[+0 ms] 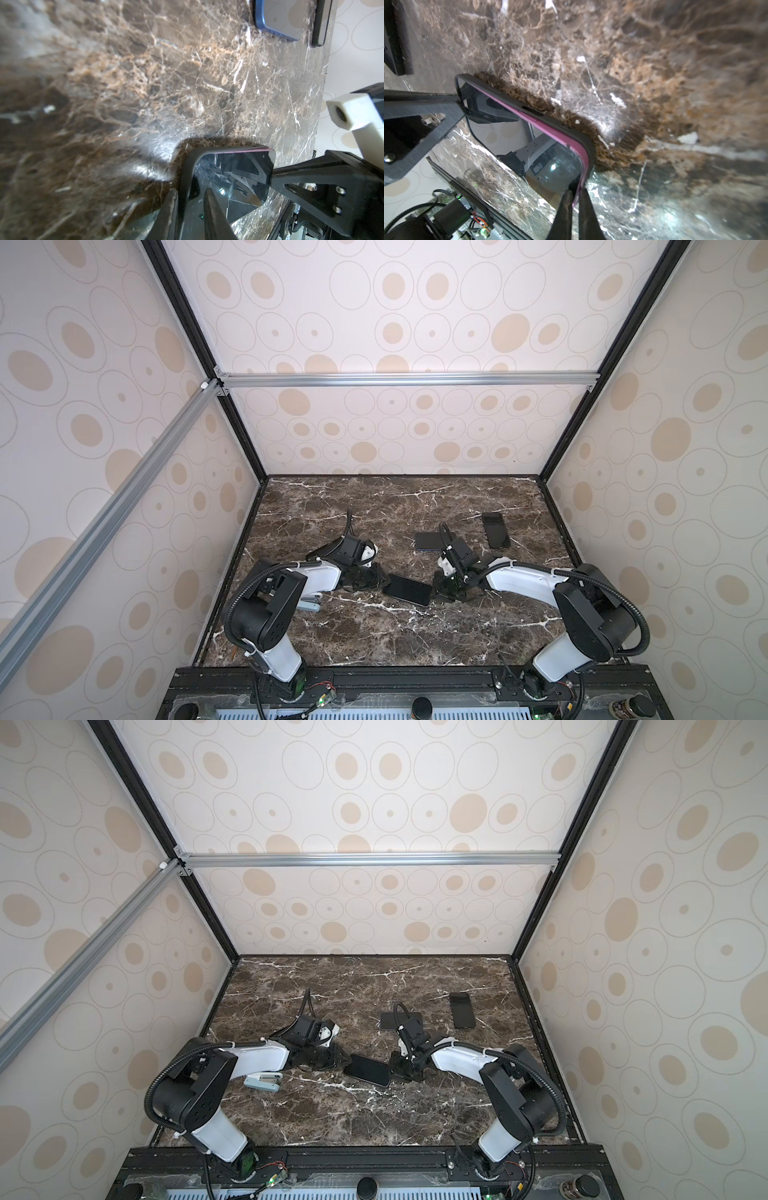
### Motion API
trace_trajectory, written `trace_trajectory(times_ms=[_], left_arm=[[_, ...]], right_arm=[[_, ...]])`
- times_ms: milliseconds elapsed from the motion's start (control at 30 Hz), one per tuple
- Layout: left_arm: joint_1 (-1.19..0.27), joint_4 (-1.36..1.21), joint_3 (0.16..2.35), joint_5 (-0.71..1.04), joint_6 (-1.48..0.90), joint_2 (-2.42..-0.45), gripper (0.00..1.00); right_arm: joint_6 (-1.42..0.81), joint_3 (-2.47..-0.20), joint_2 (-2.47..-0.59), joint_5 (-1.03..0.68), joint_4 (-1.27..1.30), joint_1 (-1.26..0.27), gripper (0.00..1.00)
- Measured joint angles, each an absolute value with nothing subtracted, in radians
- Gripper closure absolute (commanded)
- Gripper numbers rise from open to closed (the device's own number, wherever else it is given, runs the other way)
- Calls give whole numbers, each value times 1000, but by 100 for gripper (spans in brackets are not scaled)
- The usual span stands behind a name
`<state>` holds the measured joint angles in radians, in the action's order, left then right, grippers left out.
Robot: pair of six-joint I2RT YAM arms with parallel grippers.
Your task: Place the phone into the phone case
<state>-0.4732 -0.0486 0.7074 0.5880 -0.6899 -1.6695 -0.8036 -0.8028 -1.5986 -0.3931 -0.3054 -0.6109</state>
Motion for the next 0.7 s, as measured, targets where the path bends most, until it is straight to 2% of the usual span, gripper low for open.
trace_trajectory(times_ms=[700], left_arm=[[-500,-246,587,483,-833,-1633,77]], right_arm=[[-981,-670,-1608,-514,-37,-589,92]])
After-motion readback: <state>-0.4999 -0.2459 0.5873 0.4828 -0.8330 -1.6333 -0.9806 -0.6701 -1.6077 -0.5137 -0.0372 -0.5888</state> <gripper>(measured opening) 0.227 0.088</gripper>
